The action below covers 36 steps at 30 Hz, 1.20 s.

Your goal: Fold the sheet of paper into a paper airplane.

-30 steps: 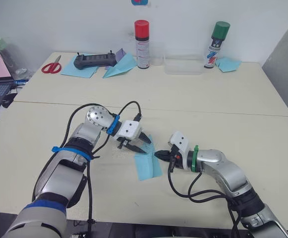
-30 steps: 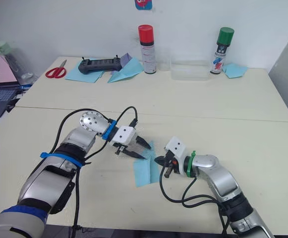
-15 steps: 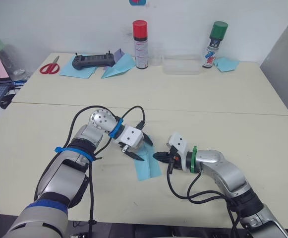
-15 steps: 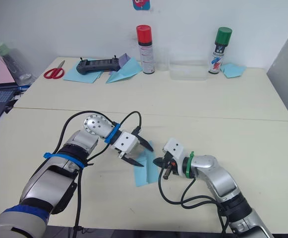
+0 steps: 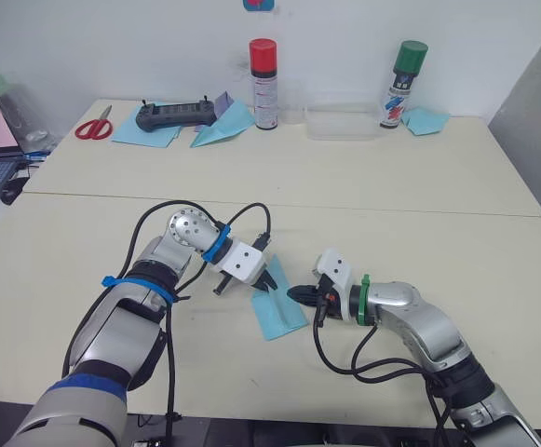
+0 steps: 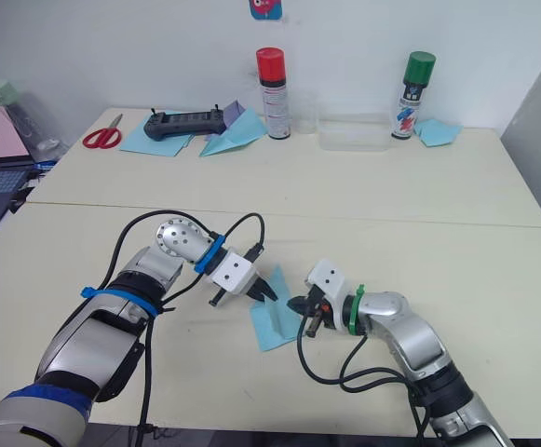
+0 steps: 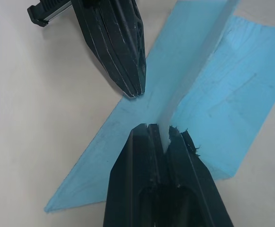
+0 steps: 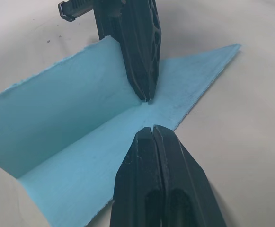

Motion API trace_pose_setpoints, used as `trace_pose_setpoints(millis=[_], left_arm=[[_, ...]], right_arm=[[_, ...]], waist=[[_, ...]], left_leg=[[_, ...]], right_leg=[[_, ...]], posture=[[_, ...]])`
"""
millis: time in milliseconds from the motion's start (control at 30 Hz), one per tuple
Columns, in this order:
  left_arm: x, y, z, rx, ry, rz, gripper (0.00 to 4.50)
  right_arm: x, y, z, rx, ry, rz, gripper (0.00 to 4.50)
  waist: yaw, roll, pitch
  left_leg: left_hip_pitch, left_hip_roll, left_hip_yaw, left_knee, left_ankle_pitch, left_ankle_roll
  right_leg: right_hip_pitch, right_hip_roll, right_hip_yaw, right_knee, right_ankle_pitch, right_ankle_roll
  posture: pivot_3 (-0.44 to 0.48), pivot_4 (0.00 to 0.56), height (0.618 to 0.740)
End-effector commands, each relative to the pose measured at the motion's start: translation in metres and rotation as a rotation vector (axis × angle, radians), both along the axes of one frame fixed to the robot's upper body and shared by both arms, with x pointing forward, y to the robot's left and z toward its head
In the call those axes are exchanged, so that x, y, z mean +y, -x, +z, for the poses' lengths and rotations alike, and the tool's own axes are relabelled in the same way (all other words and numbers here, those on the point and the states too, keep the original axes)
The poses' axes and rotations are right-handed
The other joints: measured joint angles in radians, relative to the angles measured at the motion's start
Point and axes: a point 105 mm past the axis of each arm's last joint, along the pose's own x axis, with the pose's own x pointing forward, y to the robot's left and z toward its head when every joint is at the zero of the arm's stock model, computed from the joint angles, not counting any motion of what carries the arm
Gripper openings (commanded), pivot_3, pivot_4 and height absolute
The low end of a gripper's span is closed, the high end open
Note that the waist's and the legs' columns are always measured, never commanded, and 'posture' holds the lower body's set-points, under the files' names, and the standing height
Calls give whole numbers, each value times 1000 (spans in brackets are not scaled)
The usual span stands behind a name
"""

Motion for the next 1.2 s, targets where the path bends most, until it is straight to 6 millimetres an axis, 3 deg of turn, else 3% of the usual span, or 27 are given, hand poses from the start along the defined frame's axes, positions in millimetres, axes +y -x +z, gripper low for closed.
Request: trace_pose_setpoints(millis=[33,267,333,467,633,733,867,1100,1200], left_arm=[[6,-4,10,-8,-16,37,22],[16,-9,24,-125,31,204,22],[19,-1,25,-121,33,224,0],[32,21,31,-125,28,462,0],[29,31,37,-59,67,726,0],[27,32,37,-21,59,847,0],[16,34,29,5,43,909,0],[-9,44,18,-11,-1,780,0],[-11,43,19,-20,16,760,789]], right_arm=[[-6,-10,14,-47,-42,-39,0],[-26,-20,56,-178,-106,-73,0],[-30,-19,61,-192,-115,-83,389],[-52,3,71,-197,-118,-41,1679],[-42,33,70,-244,-99,102,3464],[-40,40,66,-252,-91,153,4469],[-32,36,58,-299,-53,182,4469],[-7,20,43,-370,-55,216,4469],[0,17,34,-371,-43,240,4500]], waist=[[0,0,0],[-2,0,0],[-2,0,0],[-3,1,1],[1,0,1],[0,0,2],[-3,0,2],[-1,-1,2],[0,-1,2]], left_leg=[[0,0,0,0,0,0],[0,0,0,1,0,0],[0,0,-1,1,0,0],[0,1,-1,0,0,0],[1,1,-1,1,0,0],[1,1,-1,3,0,0],[1,1,0,6,0,0],[1,1,0,7,0,0],[1,1,0,7,0,0]], right_leg=[[0,0,0,1,0,0],[-2,0,0,4,0,0],[-2,0,0,5,0,0],[-3,0,0,7,-1,-2],[-2,0,-1,8,-2,-1],[-1,1,0,8,-2,-1],[0,1,1,8,-2,-1],[-1,1,1,8,-2,-1],[-1,1,1,8,-2,-1]], posture=[[0,150,740],[0,150,740],[0,150,740],[0,150,740],[0,150,740],[0,150,740],[0,150,740],[0,150,740],[0,150,740]])
